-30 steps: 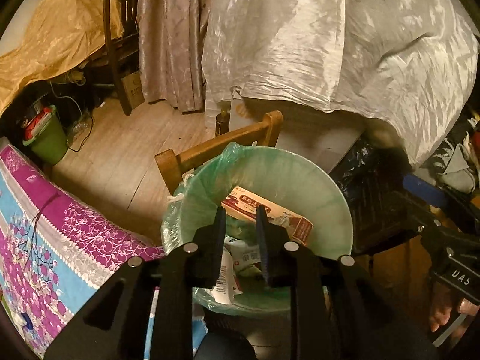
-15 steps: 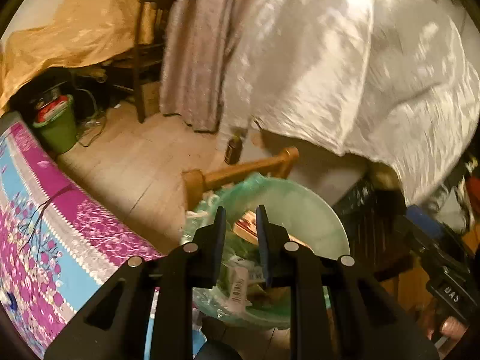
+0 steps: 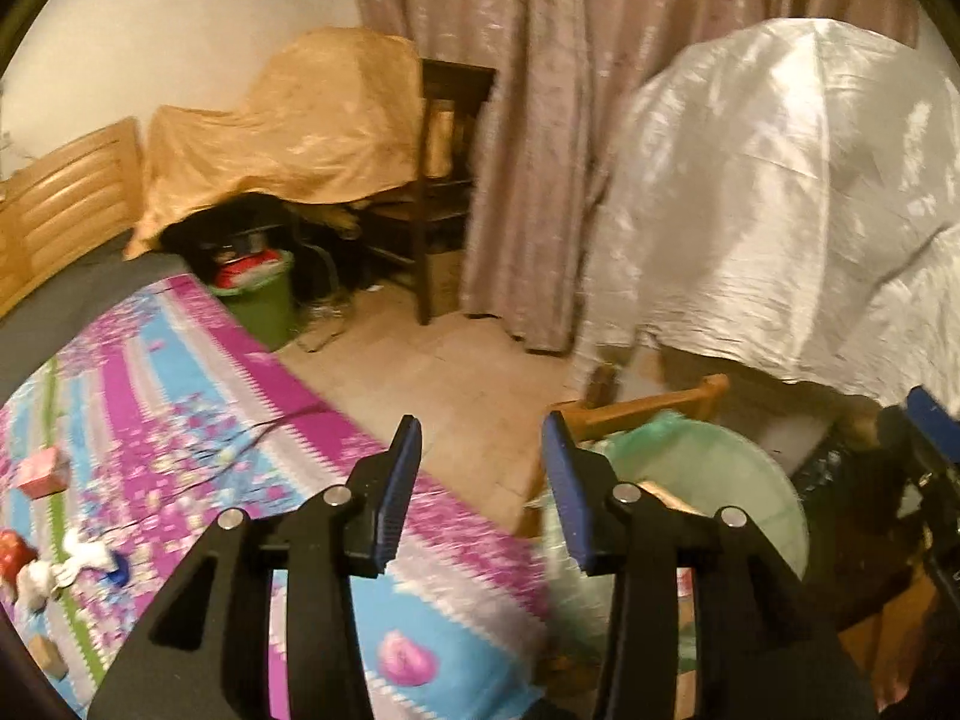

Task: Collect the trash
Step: 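Move both tools back toward the bed, then grasp the tan sponge with left tool while right tool grasps blue bottle cap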

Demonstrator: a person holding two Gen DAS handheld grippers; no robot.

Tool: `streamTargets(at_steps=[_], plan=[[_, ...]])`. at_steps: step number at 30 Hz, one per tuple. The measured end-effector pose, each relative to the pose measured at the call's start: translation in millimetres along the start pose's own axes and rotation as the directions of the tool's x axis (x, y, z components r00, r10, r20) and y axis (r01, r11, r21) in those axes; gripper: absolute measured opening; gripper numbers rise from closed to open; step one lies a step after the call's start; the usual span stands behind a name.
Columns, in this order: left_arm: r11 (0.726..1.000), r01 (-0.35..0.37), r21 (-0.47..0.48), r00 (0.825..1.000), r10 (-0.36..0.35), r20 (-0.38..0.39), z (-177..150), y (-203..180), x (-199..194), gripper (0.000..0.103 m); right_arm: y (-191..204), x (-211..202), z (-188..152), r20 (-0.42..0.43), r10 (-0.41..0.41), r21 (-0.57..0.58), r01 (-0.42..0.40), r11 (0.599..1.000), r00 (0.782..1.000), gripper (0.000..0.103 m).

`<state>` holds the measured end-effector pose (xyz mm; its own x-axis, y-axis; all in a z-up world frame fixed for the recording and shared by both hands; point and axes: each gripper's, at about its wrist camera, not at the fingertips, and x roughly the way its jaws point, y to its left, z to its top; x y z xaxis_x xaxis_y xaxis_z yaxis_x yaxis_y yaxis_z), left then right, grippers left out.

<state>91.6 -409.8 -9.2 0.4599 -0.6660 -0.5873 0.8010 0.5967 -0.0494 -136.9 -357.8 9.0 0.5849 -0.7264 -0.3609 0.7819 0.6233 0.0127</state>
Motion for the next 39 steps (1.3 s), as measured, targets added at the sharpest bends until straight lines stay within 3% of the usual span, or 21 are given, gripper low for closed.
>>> streamTargets(at_steps=[11,14,19,25,31,36,38,39], plan=[[0.977,-0.179,-0.115,0.984,0.176,-0.031,-48.6,104.2,-36.6,0.045,105.5,10.4,-8.2,-0.026,0.167,-0.121,-0.169,0.978,0.986,0.071],[0.958,-0.229,-0.174,0.973,0.22,-0.069,-71.0,140.7,-46.8,0.045,142.0,18.5,-15.2,-0.066,0.219,-0.161,-0.227,0.96,0.973,0.071],[0.901,-0.318,-0.294,0.947,0.285,-0.149,-113.3,202.4,-65.0,0.045,213.7,38.1,-37.0,-0.169,0.322,-0.225,-0.354,0.908,0.932,0.071],[0.816,-0.422,-0.395,0.905,0.358,-0.228,-162.7,259.2,-93.7,0.045,302.4,64.7,-71.8,-0.305,0.429,-0.3,-0.513,0.805,0.851,0.071],[0.687,-0.518,-0.51,0.855,0.403,-0.325,-217.8,315.7,-126.9,0.045,375.4,88.2,-113.6,-0.436,0.51,-0.3,-0.654,0.695,0.742,0.071],[0.61,-0.539,-0.581,0.841,0.423,-0.336,-237.6,353.7,-136.6,0.05,431.6,116.3,-135.7,-0.54,0.58,-0.22,-0.767,0.602,0.61,0.071],[0.605,-0.524,-0.599,0.85,0.414,-0.326,-240.0,364.8,-132.2,0.059,450.6,128.2,-139.9,-0.557,0.586,-0.199,-0.779,0.595,0.589,0.071],[0.603,-0.525,-0.601,0.85,0.414,-0.326,-240.7,368.6,-128.6,0.059,462.2,135.5,-142.3,-0.571,0.601,-0.171,-0.797,0.579,0.559,0.071]])
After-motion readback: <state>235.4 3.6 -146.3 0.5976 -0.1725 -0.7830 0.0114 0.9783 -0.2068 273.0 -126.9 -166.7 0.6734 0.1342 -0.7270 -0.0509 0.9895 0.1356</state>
